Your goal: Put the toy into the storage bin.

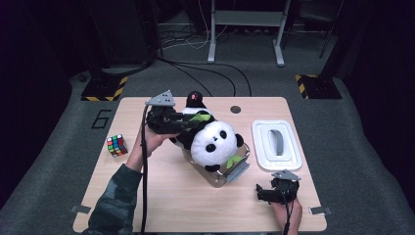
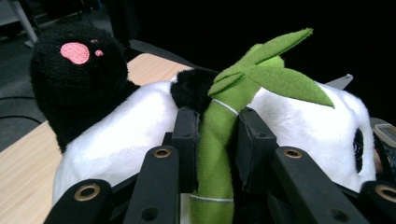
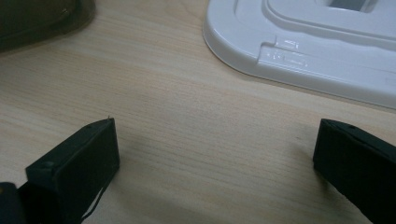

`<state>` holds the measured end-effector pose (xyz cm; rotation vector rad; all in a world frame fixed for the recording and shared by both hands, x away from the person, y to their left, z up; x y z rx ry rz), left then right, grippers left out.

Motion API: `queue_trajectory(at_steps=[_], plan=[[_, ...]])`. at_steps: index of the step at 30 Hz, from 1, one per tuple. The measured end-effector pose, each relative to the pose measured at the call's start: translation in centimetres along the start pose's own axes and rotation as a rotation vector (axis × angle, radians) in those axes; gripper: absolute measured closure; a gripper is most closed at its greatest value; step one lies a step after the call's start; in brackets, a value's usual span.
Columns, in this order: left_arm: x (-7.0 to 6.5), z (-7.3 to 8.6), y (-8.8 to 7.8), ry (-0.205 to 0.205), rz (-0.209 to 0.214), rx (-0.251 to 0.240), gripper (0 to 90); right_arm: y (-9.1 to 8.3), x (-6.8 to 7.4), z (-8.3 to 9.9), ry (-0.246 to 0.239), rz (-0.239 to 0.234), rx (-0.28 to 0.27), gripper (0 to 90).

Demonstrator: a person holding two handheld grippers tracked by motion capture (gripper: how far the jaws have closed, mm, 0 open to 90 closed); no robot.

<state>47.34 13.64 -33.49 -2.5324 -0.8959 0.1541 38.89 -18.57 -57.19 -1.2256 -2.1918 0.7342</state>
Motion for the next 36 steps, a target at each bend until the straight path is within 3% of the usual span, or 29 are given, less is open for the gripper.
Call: queue_trajectory(at_steps=[11, 18, 27, 36], plan=[[-0.7, 0.5, 2.2, 0.002, 0.02, 0.026, 71.7, 0.0, 0.0, 0.0, 0.008, 0.001, -0.004, 0.0], [-0.8, 1.1, 3.4, 0.001, 0.01, 0.035, 71.6, 0.0, 0.0, 0.0, 0.008, 0.001, -0.003, 0.0], [-0.4, 1.7, 4.1, 0.009, -0.026, 0.047, 71.4, 0.0, 0.0, 0.0, 0.008, 0.001, -0.004, 0.0], [-0.3, 2.3, 4.9, -0.007, -0.015, 0.065, 71.0, 0.0, 0.0, 0.0, 0.006, 0.001, -0.004, 0.0]])
Point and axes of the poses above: each handheld gripper's, and its own axes: y roughly forward along the jaws, z roughly out of its underside, x roughly to its left, the point moved 6 cm from there along y, roughly forward along the jaws, and after that the axes turned 15 degrees about -z, right-handed, at the moved point
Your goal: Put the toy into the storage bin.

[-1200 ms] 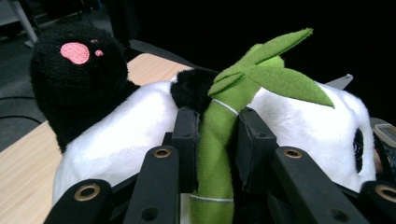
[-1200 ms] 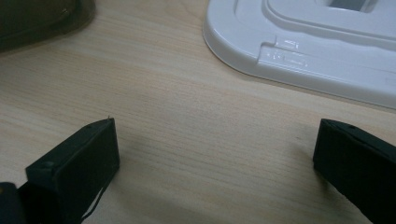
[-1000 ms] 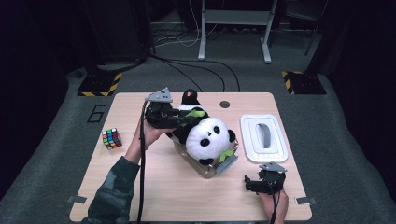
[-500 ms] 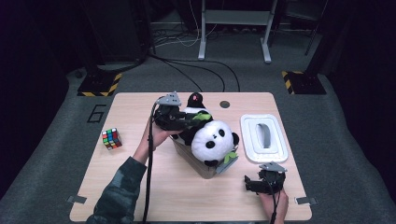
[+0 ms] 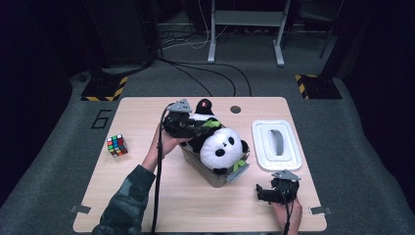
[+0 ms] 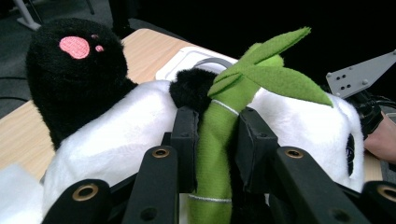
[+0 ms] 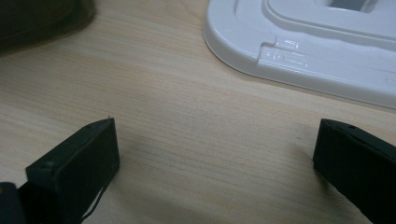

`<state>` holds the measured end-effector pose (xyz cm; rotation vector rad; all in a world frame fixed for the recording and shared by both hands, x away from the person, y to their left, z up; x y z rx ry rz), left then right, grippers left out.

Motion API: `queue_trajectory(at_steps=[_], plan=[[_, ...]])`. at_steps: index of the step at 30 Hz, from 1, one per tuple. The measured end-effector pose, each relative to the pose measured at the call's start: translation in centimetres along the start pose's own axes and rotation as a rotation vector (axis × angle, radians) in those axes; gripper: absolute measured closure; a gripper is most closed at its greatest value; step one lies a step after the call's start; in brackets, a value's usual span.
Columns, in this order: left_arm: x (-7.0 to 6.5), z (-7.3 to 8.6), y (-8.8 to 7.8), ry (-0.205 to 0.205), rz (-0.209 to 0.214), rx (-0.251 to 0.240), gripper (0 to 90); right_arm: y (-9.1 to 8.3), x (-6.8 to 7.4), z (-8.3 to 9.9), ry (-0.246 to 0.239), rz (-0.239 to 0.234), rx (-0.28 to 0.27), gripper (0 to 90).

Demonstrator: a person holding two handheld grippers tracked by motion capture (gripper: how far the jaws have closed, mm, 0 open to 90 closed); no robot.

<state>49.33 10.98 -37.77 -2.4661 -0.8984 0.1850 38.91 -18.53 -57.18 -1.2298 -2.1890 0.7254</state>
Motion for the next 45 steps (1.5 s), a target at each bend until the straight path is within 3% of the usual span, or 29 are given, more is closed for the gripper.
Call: queue_trajectory(at_steps=[14, 17, 21, 27, 29, 34, 40, 45], plan=[[-0.1, 0.2, 0.8, 0.004, -0.018, 0.035, 67.5, 0.0, 0.0, 0.0, -0.002, 0.0, 0.0, 0.0], [-0.2, 0.0, 0.6, -0.014, -0.01, 0.021, 56.5, 0.0, 0.0, 0.0, -0.001, 0.0, 0.001, 0.0], [0.1, -0.4, -0.6, -0.03, -0.036, -0.016, 42.5, 0.0, 0.0, 0.0, -0.001, 0.0, 0.0, 0.0], [1.5, -0.6, -2.4, -0.051, -0.13, -0.03, 36.1, 0.0, 0.0, 0.0, -0.001, 0.0, 0.0, 0.0], [2.2, -0.4, -2.6, -0.052, -0.174, -0.014, 35.2, 0.0, 0.0, 0.0, -0.001, 0.0, 0.0, 0.0], [3.0, 0.4, -2.3, -0.052, -0.226, 0.036, 34.6, 0.0, 0.0, 0.0, -0.001, 0.0, 0.001, 0.0], [3.3, 1.8, -1.2, -0.008, -0.304, 0.122, 42.2, 0.0, 0.0, 0.0, -0.001, 0.0, 0.0, 0.0], [4.0, 3.0, -0.7, -0.004, -0.33, 0.164, 53.0, 0.0, 0.0, 0.0, -0.001, 0.0, 0.0, 0.0]])
Point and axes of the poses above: each handheld gripper's, and its own axes: y roughly forward along the jaws, z roughly out of its underside, x roughly to its left, the point moved 6 cm from there along y, roughly forward along the jaws, and after that the axes turned 15 degrees about -z, right-handed, at the moved point
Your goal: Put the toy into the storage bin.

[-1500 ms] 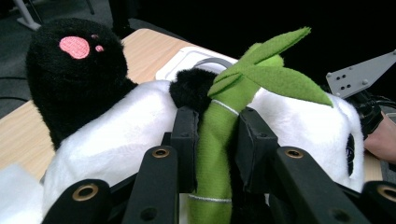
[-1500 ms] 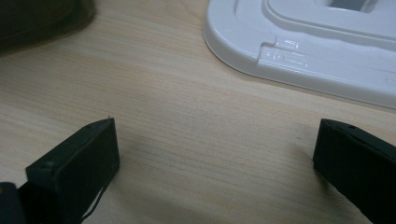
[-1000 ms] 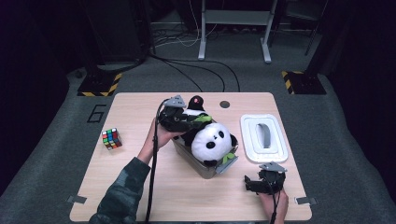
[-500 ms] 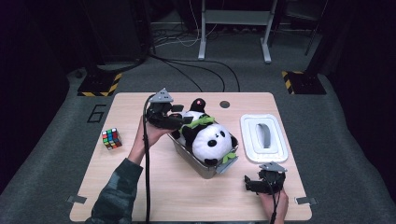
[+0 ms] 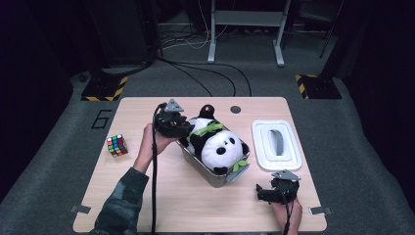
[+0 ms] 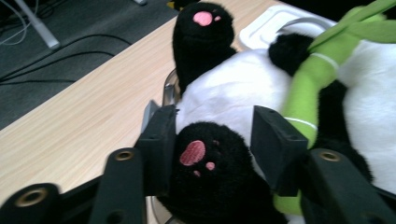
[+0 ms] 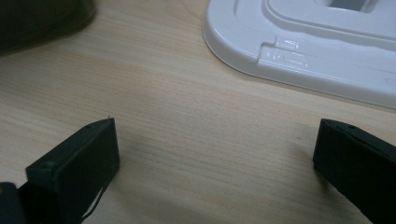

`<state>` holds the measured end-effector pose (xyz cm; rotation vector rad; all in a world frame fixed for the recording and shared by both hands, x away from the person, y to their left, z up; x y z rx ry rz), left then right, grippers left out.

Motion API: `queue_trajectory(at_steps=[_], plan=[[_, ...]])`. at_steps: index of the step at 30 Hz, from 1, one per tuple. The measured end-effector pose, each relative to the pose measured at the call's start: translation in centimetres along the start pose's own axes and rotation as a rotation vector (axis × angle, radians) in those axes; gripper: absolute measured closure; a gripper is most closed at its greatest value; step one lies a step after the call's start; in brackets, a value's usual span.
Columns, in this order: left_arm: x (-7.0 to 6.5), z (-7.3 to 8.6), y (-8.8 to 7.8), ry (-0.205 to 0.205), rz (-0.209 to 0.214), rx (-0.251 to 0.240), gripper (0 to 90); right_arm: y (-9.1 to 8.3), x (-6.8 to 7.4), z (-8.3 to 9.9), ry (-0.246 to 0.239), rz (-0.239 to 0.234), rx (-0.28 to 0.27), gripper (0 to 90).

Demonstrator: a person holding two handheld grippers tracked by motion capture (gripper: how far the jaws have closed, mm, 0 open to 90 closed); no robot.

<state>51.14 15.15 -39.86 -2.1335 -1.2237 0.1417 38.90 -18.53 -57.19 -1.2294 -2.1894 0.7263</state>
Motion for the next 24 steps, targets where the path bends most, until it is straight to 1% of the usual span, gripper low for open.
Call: queue_trajectory(at_steps=[1, 2, 3, 4, 5, 6, 8, 10, 13, 14, 15, 17, 18, 21, 24], plan=[[0.0, 0.2, 0.2, -0.006, -0.001, 0.011, 53.4, 0.0, 0.0, 0.0, 0.0, 0.0, 0.0, 0.0], [-0.1, 0.6, 0.6, 0.004, -0.007, 0.034, 53.5, 0.0, 0.0, 0.0, 0.0, 0.0, 0.0, 0.0], [-0.2, 0.8, 0.9, 0.003, -0.008, 0.038, 53.2, 0.0, 0.0, 0.0, 0.0, 0.0, 0.0, 0.0], [-0.4, 1.0, 1.2, 0.002, -0.001, 0.052, 52.3, 0.0, 0.0, 0.0, 0.0, 0.0, 0.0, 0.0], [-0.4, 1.1, 1.3, 0.005, 0.002, 0.054, 50.2, 0.0, 0.0, 0.0, 0.0, 0.0, 0.0, 0.0], [-0.5, 1.1, 1.3, -0.011, 0.012, 0.051, 48.7, 0.0, 0.0, 0.0, 0.0, 0.0, 0.0, 0.0], [-0.5, 0.9, 1.1, -0.031, 0.028, 0.031, 44.9, 0.0, 0.0, 0.0, 0.0, 0.0, 0.0, 0.0], [-0.5, 0.5, 0.7, -0.043, 0.033, 0.014, 41.2, 0.0, 0.0, 0.0, 0.0, 0.0, 0.0, 0.0], [-0.7, -0.3, -0.1, -0.042, 0.039, -0.023, 37.2, 0.0, 0.0, 0.0, 0.0, 0.0, 0.0, 0.0], [-0.9, -0.5, -0.4, -0.052, 0.048, -0.033, 35.5, 0.0, 0.0, 0.0, 0.0, 0.0, 0.0, 0.0], [-1.2, -0.9, -0.8, -0.063, 0.068, -0.051, 34.0, 0.0, 0.0, 0.0, 0.0, 0.0, 0.0, 0.0], [-1.7, -1.5, -1.3, -0.066, 0.098, -0.074, 31.0, 0.0, 0.0, 0.0, 0.0, 0.0, 0.0, 0.0], [-2.1, -1.8, -1.4, -0.062, 0.116, -0.078, 29.5, 0.0, 0.0, 0.0, 0.0, 0.0, 0.0, 0.0], [-3.3, -2.4, -1.5, -0.023, 0.136, -0.079, 25.8, 0.0, 0.0, 0.0, 0.0, 0.0, 0.0, 0.0], [-4.6, -2.8, -0.9, 0.001, 0.165, -0.072, 22.6, 0.0, 0.0, 0.0, 0.0, 0.0, 0.0, 0.0]])
Point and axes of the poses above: each handheld gripper's, and its own axes: y roughly forward along the jaws, z roughly out of its underside, x roughly to its left, the point moved 6 cm from there along y, roughly forward along the jaws, and after that the axes turned 15 degrees about -z, right-handed, at the moved point
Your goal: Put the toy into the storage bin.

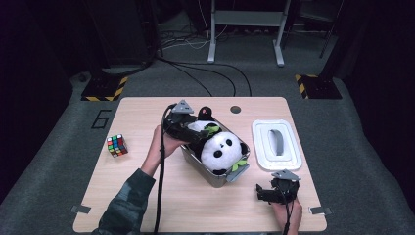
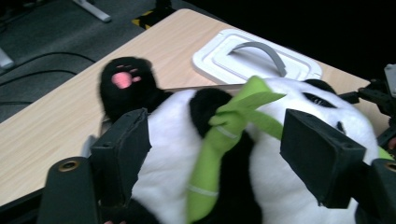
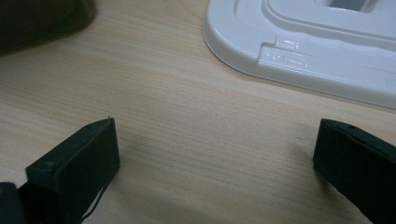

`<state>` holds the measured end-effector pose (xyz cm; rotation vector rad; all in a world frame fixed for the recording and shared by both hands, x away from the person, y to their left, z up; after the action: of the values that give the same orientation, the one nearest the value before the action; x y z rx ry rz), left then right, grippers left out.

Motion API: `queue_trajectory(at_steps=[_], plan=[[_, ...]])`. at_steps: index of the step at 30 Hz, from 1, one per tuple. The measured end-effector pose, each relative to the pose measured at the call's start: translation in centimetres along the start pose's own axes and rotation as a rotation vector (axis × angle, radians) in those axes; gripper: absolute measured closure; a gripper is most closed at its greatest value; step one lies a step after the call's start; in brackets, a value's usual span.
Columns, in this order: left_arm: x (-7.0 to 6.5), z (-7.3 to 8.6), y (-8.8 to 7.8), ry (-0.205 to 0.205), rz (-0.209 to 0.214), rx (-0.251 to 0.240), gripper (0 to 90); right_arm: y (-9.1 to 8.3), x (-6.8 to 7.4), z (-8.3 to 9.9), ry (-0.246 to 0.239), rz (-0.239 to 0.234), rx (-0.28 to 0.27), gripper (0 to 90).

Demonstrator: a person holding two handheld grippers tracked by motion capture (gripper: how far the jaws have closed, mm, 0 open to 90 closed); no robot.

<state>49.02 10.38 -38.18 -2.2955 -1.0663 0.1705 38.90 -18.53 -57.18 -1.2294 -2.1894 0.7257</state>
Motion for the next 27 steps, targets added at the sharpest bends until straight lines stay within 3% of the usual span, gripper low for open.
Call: queue_trajectory(at_steps=[4, 6, 13, 16, 22, 27], plan=[[-1.1, -0.1, 1.0, 0.017, 0.036, 0.026, 20.4, 0.0, 0.0, 0.0, 0.0, 0.0, 0.0, 0.0], [-1.5, 0.1, 1.7, 0.054, 0.028, 0.067, 20.4, 0.0, 0.0, 0.0, 0.0, 0.0, 0.0, 0.0], [-2.6, 1.6, 3.6, 0.085, 0.073, 0.173, 21.7, 0.0, 0.0, 0.0, -0.007, -0.001, 0.004, 0.0], [-3.1, 2.0, 4.0, 0.104, 0.077, 0.195, 21.3, 0.0, 0.0, 0.0, -0.006, -0.001, 0.004, 0.0], [-2.5, 1.4, 3.2, 0.087, 0.056, 0.141, 21.0, 0.0, 0.0, 0.0, -0.006, -0.001, 0.004, 0.0], [-0.7, 0.5, 2.1, 0.032, 0.005, 0.068, 23.6, 0.0, 0.0, 0.0, -0.006, -0.001, 0.004, 0.0]])
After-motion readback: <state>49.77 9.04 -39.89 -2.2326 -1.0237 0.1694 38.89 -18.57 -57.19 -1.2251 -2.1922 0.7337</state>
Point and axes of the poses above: each handheld gripper's, and its own axes: y roughly forward along the jaws, z roughly out of its underside, x roughly to its left, the point moved 6 cm from there along y, roughly forward along the jaws, and after that the axes turned 15 degrees about -z, right-handed, at the moved point
